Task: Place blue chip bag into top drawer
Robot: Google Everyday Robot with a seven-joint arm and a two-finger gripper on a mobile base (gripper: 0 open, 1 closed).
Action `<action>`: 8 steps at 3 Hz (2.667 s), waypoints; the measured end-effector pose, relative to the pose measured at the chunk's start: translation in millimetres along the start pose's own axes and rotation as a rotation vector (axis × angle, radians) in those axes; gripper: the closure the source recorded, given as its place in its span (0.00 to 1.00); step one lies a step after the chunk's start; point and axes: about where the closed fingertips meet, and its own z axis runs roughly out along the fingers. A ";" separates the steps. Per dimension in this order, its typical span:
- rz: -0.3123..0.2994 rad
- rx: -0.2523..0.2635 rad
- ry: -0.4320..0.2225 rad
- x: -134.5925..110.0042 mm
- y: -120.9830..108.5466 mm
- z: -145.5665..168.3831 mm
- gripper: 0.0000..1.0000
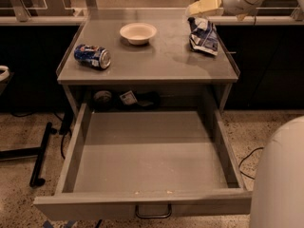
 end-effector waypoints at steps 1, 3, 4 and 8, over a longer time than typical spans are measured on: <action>0.000 0.000 0.000 0.0 0.0 0.1 0.00; 0.191 0.047 -0.049 -9.7 -27.1 44.1 0.00; 0.306 0.107 -0.097 -20.5 -48.4 87.3 0.00; 0.337 0.250 -0.044 -11.5 -63.5 177.3 0.40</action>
Offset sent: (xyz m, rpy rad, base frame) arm 0.0148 -0.0150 -0.0122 0.1049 0.0319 -0.1390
